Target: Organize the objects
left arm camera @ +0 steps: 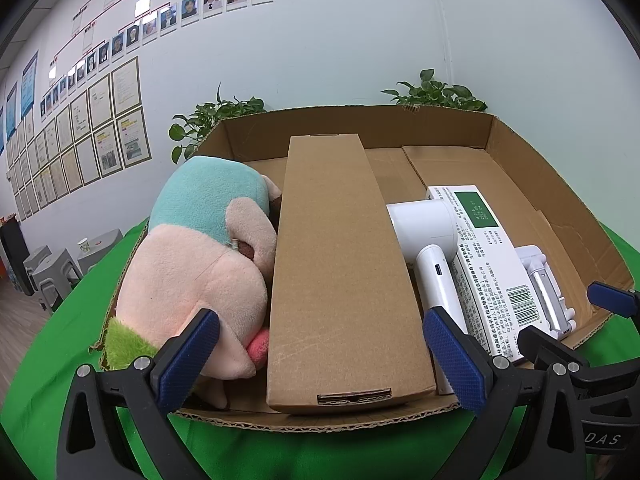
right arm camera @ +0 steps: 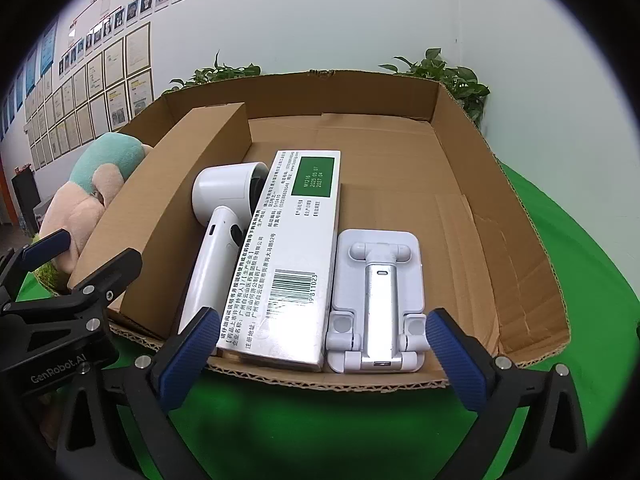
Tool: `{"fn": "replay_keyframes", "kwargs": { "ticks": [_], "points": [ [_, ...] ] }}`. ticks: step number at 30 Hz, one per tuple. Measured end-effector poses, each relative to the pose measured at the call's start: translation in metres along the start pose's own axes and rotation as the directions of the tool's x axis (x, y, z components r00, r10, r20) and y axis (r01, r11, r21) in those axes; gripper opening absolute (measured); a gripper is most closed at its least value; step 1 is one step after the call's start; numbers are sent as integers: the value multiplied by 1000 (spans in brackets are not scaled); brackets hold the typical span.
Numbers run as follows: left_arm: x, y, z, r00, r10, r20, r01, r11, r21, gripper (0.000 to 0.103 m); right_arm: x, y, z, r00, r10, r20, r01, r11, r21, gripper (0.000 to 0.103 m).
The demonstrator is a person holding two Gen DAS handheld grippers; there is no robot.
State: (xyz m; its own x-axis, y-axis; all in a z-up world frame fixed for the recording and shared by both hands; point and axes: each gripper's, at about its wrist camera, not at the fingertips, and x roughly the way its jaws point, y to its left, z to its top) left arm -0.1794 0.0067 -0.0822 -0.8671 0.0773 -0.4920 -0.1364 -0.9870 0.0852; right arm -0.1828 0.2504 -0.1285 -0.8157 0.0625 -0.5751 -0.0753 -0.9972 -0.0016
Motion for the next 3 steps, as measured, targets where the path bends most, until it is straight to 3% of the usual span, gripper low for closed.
{"fn": "replay_keyframes", "kwargs": {
  "ticks": [3],
  "points": [
    [0,0,0,1000,0,0,0,1000,0,103,0,0,0,1000,0,0,0,1000,0,102]
  ]
}}
